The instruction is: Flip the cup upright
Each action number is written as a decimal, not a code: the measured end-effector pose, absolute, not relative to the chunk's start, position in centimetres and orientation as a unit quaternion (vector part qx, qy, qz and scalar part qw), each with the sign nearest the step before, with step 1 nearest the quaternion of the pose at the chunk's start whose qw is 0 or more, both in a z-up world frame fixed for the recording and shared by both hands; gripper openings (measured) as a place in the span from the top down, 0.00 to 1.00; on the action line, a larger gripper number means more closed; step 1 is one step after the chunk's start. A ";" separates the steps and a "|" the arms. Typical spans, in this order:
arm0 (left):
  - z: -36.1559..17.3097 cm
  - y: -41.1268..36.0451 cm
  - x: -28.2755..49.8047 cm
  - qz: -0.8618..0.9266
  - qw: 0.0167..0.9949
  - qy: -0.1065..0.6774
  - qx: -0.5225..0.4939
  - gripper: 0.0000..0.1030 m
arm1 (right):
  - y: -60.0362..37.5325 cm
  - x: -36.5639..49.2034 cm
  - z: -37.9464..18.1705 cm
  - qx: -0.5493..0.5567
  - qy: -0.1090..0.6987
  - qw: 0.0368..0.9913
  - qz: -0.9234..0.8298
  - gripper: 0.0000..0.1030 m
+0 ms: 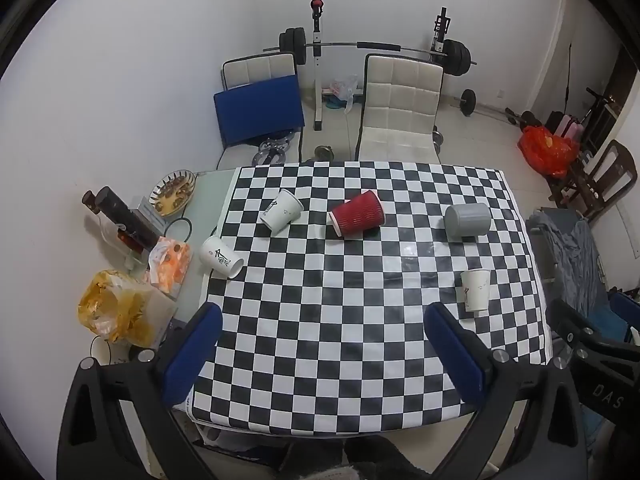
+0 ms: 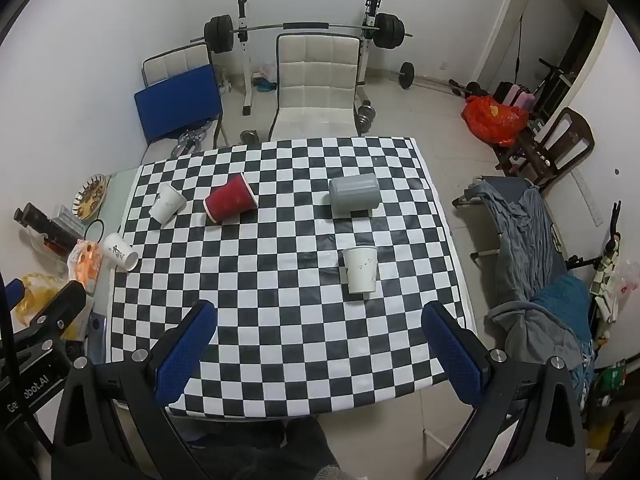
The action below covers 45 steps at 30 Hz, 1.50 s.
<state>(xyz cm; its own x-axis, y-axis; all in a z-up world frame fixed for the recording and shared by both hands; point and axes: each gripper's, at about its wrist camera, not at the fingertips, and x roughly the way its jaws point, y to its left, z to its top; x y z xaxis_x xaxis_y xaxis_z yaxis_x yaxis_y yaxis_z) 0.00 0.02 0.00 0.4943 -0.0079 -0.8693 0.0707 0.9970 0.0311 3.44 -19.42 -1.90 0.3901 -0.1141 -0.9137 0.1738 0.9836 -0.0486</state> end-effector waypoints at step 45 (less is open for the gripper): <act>0.0 0.0 0.0 -0.022 0.867 0.498 0.029 0.00 | -19.2 3.8 -2.1 0.022 0.543 0.835 -0.091 0.00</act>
<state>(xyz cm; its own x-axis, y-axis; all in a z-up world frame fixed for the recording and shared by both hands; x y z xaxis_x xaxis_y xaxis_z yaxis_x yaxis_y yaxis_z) 0.00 0.02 -0.01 0.5037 -0.0096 -0.8638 0.0676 0.9973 0.0283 3.84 -19.23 -2.10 0.3945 -0.1287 -0.9098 0.1758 0.9824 -0.0628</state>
